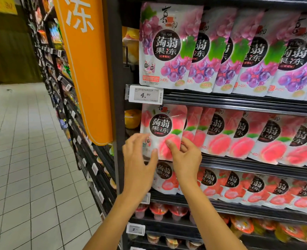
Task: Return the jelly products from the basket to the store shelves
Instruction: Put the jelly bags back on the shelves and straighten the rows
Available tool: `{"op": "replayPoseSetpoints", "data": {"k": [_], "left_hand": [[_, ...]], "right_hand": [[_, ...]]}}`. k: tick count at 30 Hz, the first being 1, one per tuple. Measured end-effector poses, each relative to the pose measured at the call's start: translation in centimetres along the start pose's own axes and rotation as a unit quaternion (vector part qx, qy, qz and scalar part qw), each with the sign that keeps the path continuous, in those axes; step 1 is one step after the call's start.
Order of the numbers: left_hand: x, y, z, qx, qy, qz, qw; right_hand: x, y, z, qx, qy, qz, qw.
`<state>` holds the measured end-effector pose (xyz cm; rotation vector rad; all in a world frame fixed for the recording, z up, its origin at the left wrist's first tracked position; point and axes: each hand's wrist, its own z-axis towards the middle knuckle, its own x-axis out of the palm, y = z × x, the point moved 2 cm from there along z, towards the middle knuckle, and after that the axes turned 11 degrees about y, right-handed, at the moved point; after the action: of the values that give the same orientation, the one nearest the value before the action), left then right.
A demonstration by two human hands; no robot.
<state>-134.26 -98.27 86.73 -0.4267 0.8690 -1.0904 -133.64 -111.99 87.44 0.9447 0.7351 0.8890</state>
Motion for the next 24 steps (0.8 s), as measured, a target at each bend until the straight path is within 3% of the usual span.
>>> {"op": "replayPoseSetpoints", "data": {"k": [7, 11, 14, 17, 24], "left_hand": [[1.3, -0.7, 0.7, -0.019, 0.084, 0.0, 0.996], [1.8, 0.0, 0.8, -0.042, 0.104, 0.029, 0.993], [2.0, 0.6, 0.3, -0.039, 0.104, 0.044, 0.993], [2.5, 0.7, 0.0, -0.023, 0.104, 0.086, 0.991], [3.6, 0.3, 0.6, -0.048, 0.092, 0.198, 0.975]], "right_hand": [[1.3, 1.2, 1.0, 0.001, -0.069, -0.003, 0.998], [1.4, 1.2, 1.4, -0.012, 0.004, -0.05, 0.999], [0.8, 1.1, 1.2, -0.052, 0.063, -0.176, 0.981], [-0.8, 0.8, 1.0, -0.041, 0.02, -0.3, 0.953], [-0.7, -0.1, 0.8, -0.024, 0.01, -0.292, 0.956]]}}
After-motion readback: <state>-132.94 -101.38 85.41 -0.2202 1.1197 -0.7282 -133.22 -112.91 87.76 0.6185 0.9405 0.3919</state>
